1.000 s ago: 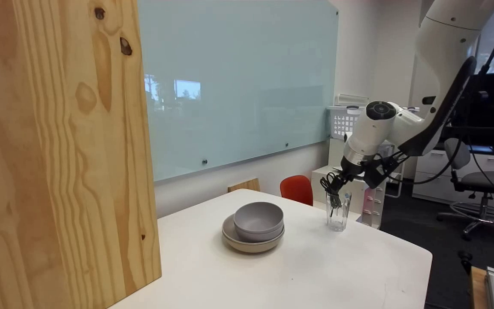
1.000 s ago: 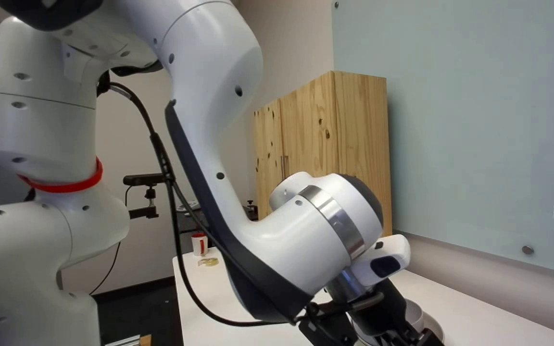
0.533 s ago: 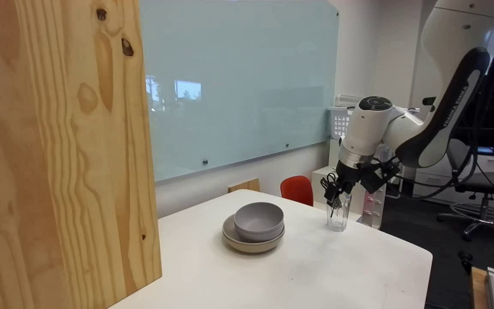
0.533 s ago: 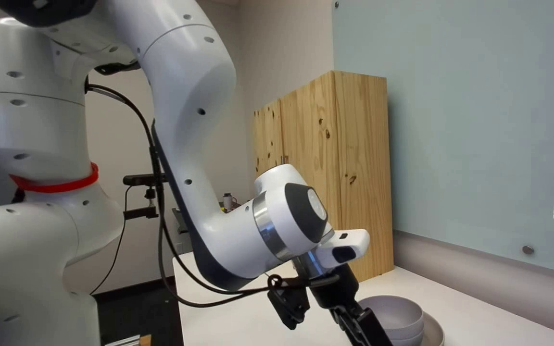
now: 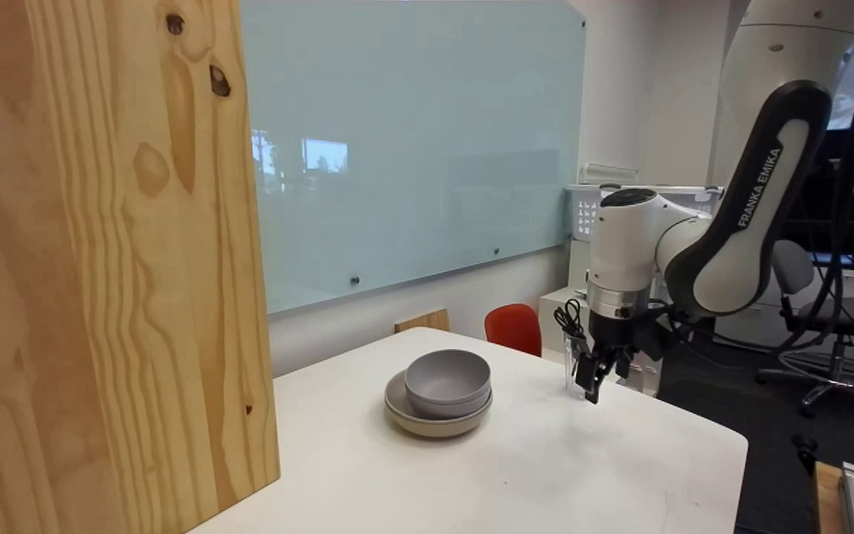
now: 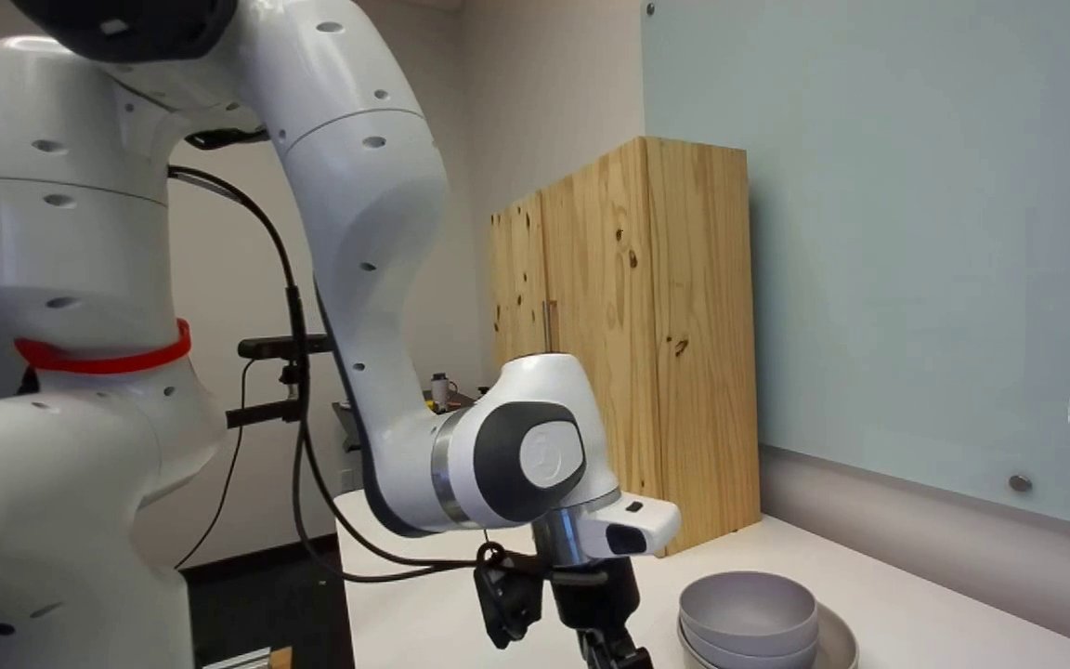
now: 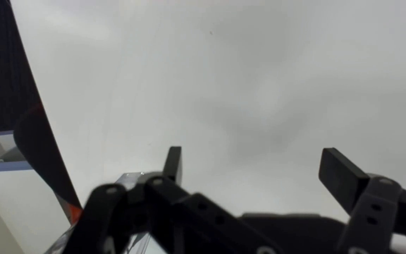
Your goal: Put the black cable in the glass cup.
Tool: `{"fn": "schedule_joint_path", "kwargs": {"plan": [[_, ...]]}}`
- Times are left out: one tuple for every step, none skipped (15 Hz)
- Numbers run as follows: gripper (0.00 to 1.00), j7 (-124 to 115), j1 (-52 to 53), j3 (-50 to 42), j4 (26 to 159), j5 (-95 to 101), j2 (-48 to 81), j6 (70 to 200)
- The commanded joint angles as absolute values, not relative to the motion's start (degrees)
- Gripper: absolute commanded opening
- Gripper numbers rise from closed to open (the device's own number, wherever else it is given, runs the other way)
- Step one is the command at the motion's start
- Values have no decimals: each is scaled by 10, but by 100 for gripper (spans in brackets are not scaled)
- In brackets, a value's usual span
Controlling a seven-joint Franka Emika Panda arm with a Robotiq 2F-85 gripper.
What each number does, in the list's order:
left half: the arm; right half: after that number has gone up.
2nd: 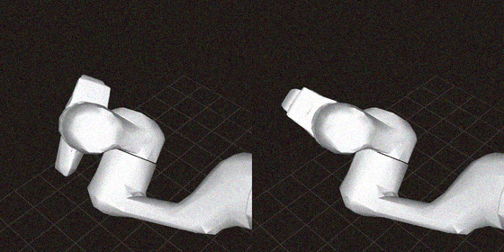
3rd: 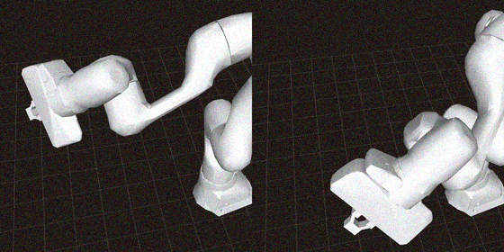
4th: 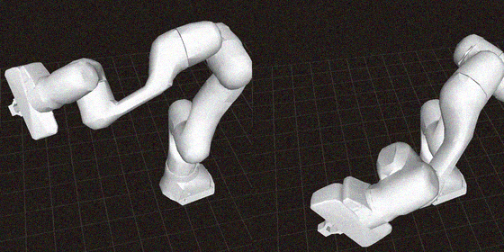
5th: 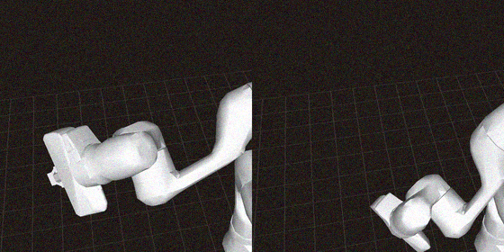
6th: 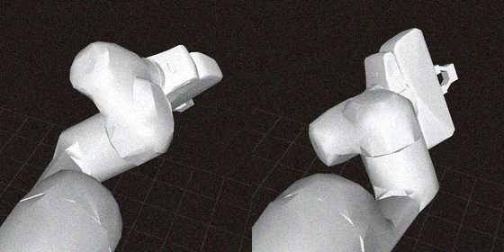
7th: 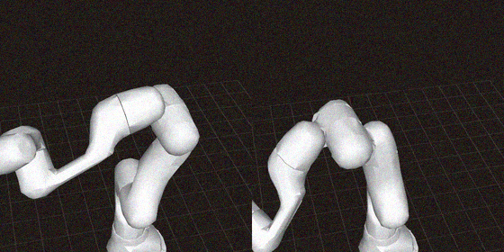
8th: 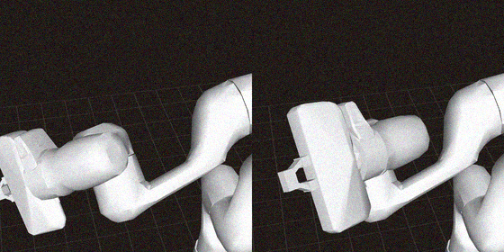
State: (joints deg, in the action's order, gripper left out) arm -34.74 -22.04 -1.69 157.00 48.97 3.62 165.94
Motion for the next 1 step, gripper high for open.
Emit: {"fn": "schedule_joint_path", "kwargs": {"plan": [[100, -337, -224, -13, 1572, 479, 36, 1658]]}}
